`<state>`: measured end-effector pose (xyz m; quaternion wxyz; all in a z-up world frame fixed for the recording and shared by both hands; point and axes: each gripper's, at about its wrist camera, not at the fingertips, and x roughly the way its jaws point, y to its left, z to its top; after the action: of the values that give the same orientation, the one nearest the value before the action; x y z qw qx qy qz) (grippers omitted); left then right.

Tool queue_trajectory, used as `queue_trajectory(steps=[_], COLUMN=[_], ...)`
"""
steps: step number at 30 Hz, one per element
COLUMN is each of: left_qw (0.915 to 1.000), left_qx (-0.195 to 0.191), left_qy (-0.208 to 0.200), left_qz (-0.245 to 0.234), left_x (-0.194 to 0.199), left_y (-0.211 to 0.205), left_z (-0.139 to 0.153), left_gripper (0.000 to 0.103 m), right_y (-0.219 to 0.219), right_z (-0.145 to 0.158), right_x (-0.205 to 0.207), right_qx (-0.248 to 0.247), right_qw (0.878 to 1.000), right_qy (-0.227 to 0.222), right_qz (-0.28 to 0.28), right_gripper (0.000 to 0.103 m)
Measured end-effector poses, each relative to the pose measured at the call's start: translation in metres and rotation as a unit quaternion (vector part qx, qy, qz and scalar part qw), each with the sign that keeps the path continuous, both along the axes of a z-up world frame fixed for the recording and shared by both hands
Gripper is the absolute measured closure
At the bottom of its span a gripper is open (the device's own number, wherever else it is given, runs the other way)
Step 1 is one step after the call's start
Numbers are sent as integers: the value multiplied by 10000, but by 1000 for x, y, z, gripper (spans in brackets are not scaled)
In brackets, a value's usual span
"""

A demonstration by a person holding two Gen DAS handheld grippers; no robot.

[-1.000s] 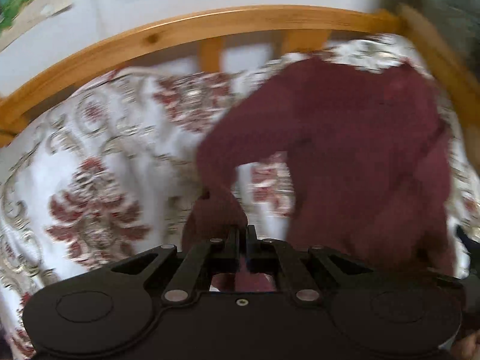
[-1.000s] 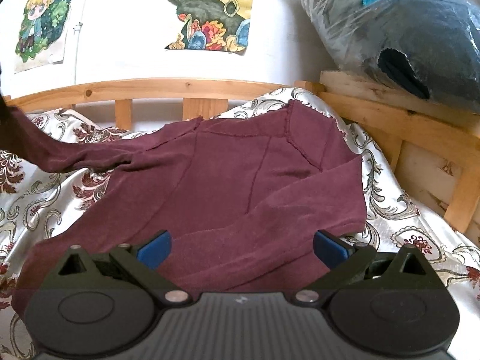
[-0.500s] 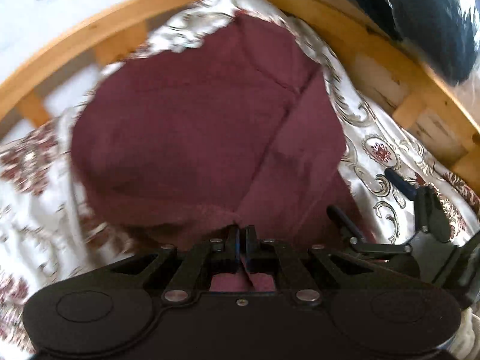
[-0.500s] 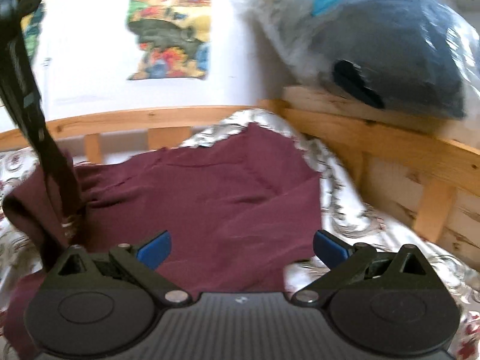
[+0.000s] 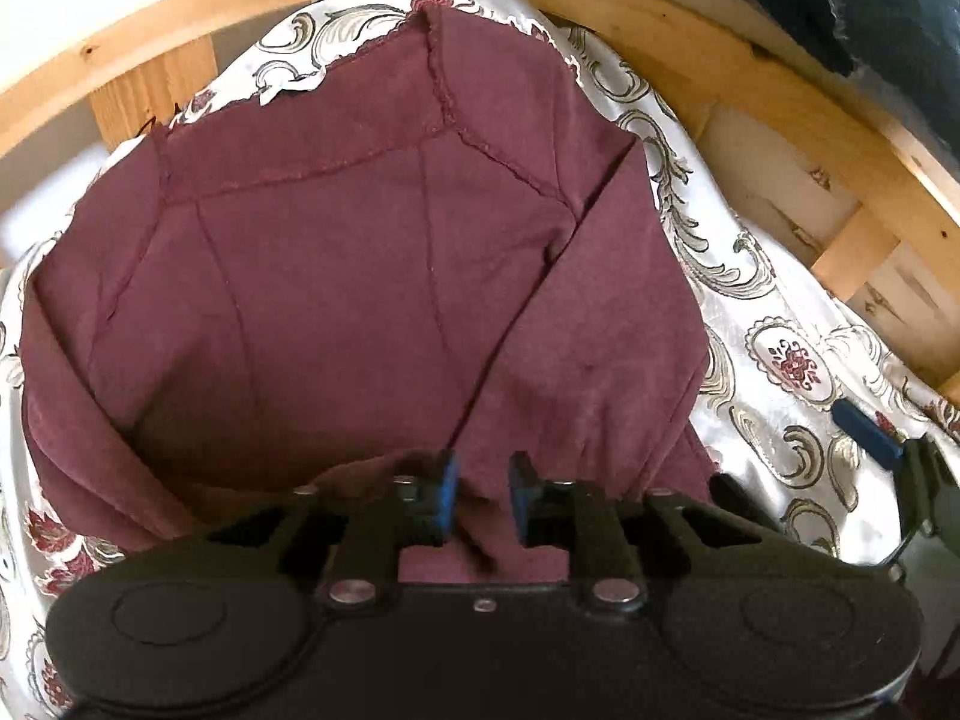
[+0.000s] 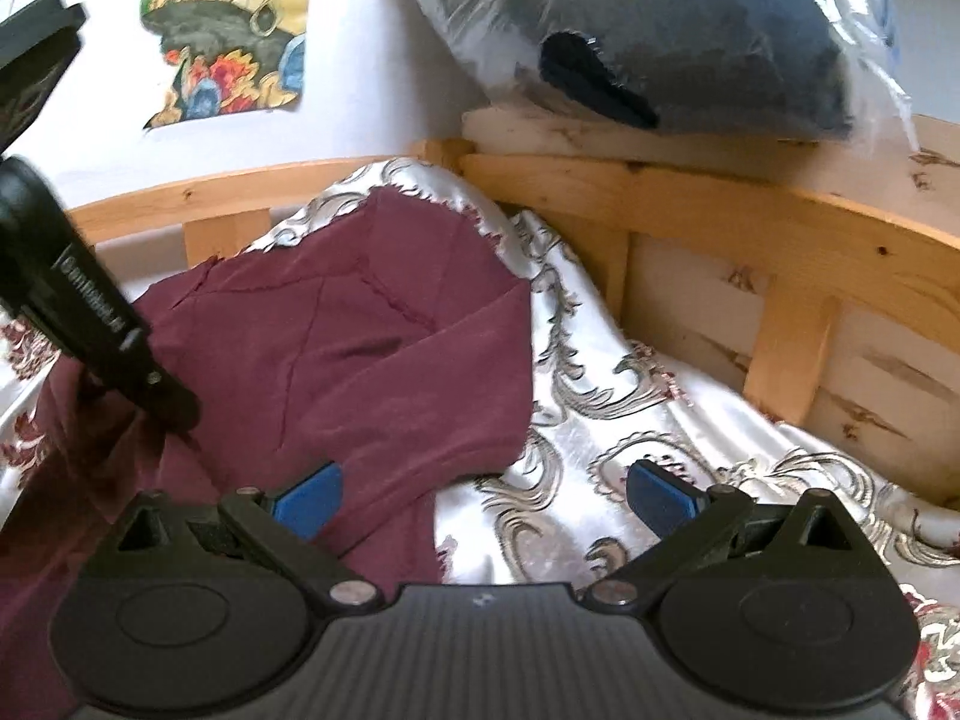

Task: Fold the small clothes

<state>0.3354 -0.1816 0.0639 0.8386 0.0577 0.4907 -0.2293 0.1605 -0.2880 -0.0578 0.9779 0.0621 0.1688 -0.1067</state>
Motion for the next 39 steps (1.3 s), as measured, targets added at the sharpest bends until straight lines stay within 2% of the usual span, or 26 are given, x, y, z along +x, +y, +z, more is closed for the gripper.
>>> queue_trajectory(steps=[1,2,6,9,12,14,17,20,22,23,25,27,28,31,34,39], left_qw=[10000,10000,9993,9960,9887,9826,9728,9657,9633,9626,9623,9612,9607,9593,9584,9582], left_qx=[-37,-77,30,305,593,765,1098,1327,1357,1319,1199,1130,1103,1131,1170,1175], left_qy=[-20,-42,-295,-685,-1070,-1264,-1464,-1479,-1371,-1326,-1229,-1168,-1143,-1115,-1145,-1204], left_qz=[10,18,227,483,861,1123,1418,1674,1867,1959,2107,2229,2277,2336,2336,2315], left_x=[0,-1,-5,-10,-11,-10,-6,2,9,12,16,20,24,30,34,33], left_y=[1,4,23,48,79,101,137,166,186,194,208,217,219,218,215,212], left_z=[1,4,20,34,41,41,31,15,5,1,-7,-15,-19,-28,-31,-31], left_gripper=[80,73,38,23,12,10,9,9,9,9,9,9,9,9,9,9], right_y=[3,6,21,35,50,59,67,74,77,78,78,74,70,48,13,-28], right_z=[0,0,2,3,2,0,-4,-8,-11,-13,-16,-16,-16,-7,-2,-14], right_x=[-1,-2,-7,-7,-3,2,12,24,32,36,40,41,40,32,18,10], right_qx=[-29,-40,-11,42,45,4,52,-1,-49,-73,-94,19,154,906,1954,2872], right_qw=[10000,9999,9983,9949,9908,9888,9868,9872,9877,9882,9887,9892,9890,9840,9674,9468], right_qy=[-8,-28,-248,-423,-514,-524,-485,-423,-344,-286,-200,-185,-197,-244,-273,51], right_qz=[57,104,527,911,1255,1395,1543,1537,1523,1505,1483,1456,1461,1514,1589,1452], right_gripper=[0,0,0,0,0,2,12,24,43,48,73,90,94,96,96,96])
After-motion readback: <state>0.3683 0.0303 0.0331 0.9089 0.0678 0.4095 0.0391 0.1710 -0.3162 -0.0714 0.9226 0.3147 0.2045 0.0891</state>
